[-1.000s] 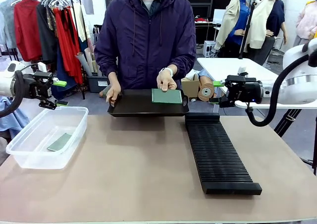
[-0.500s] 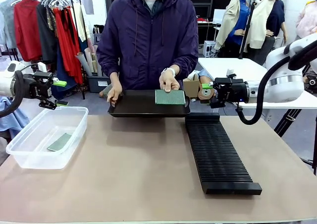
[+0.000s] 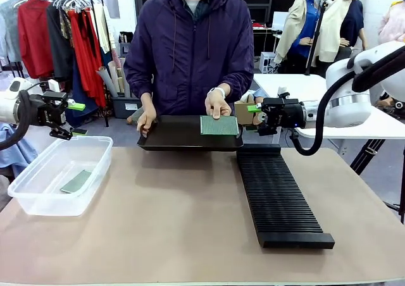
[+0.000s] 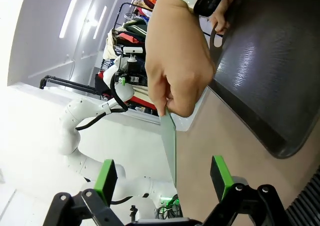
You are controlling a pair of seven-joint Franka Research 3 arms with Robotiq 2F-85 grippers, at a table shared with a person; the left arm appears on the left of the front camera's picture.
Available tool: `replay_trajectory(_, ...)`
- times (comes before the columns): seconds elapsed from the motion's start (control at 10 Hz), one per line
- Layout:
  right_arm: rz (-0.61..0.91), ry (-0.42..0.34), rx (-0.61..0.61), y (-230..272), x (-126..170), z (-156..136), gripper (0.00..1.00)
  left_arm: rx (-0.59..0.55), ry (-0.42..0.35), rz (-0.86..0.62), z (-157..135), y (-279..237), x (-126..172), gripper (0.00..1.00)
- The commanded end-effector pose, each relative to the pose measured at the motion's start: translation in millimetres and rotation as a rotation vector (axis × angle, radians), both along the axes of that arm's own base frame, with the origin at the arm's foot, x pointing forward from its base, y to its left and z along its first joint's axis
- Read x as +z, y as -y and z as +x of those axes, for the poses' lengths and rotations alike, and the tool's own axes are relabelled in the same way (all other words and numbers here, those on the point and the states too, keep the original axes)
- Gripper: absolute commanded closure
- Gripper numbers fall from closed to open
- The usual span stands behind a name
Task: Sort PCBs into racks and boxes based on the side picked up.
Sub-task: Pick up the Blank PCB handed by the Human.
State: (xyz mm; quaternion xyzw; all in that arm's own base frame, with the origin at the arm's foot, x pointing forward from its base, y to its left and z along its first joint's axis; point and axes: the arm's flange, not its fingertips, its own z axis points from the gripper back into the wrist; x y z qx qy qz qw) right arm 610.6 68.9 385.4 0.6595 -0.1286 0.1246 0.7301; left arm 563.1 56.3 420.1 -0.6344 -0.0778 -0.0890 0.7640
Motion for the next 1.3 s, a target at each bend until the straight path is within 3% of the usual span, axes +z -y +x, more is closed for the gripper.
replay_trajectory(0.0,-0.019,-0.025,-0.005,-14.7,5.4,10.4,0.00,-0.002,0.003,0.000,-0.3,-1.2,1.7,0.00)
replay_trajectory(0.8,-0.019,-0.002,-0.025,-45.2,3.8,11.4,0.00,-0.002,0.003,0.000,-0.3,-1.2,1.7,0.00)
replay_trajectory(1.2,-0.005,0.002,-0.022,-51.0,2.1,14.8,0.35,-0.002,0.003,0.000,-0.3,-1.2,1.7,0.00)
